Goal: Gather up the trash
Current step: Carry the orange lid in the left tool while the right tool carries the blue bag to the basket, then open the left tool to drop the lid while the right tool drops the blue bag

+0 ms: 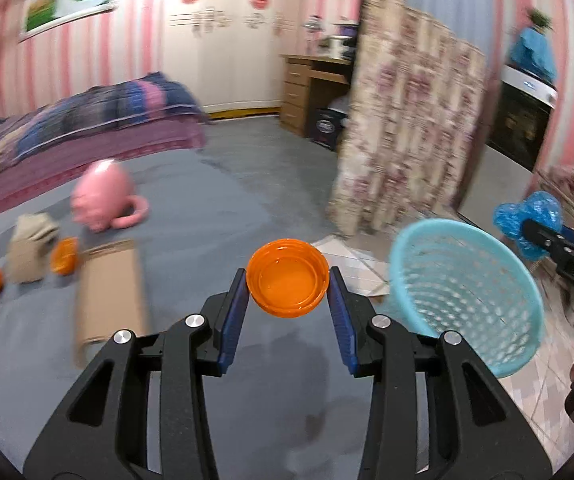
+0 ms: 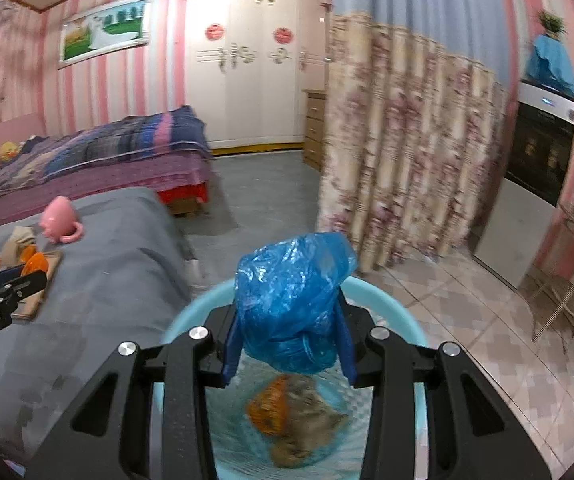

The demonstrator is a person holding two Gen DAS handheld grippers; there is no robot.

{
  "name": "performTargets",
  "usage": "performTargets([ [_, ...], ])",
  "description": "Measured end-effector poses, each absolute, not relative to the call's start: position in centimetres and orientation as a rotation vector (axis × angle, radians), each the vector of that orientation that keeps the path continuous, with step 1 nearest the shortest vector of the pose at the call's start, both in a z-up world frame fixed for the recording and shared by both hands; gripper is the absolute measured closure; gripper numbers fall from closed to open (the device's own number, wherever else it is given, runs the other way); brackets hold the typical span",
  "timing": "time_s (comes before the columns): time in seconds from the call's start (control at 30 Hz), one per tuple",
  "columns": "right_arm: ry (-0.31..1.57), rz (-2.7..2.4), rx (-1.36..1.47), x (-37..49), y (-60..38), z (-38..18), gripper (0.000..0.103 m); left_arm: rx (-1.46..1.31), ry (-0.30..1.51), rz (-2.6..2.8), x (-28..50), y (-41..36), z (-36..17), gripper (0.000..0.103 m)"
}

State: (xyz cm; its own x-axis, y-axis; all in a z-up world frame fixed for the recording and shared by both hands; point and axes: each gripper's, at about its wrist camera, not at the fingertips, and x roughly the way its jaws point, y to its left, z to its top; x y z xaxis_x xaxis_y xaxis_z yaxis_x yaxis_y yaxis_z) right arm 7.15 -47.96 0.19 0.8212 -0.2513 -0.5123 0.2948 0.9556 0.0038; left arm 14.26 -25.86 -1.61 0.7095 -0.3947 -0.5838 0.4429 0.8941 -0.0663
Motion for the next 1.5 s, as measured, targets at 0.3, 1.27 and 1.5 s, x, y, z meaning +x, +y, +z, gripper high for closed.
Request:
performTargets([
  [0.3,0.567,-0.373,0.165,4.8,-53.5,-2.7,0.064,0.160,0.638,-0.648,12.8,-36.0,-3.7,0.064],
  [1.27,0.602,-0.400,0.196,8.5,-50.9,-5.3,0.048,0.115,0.601,-0.476,14.8,-29.0,-2.0,0.012],
  [1.5,0.606,-0.457,0.172,8.1,-49.9,-5.7,0.012,0.094,0.590,-0.426,14.7,-25.2,-1.3,0.011],
])
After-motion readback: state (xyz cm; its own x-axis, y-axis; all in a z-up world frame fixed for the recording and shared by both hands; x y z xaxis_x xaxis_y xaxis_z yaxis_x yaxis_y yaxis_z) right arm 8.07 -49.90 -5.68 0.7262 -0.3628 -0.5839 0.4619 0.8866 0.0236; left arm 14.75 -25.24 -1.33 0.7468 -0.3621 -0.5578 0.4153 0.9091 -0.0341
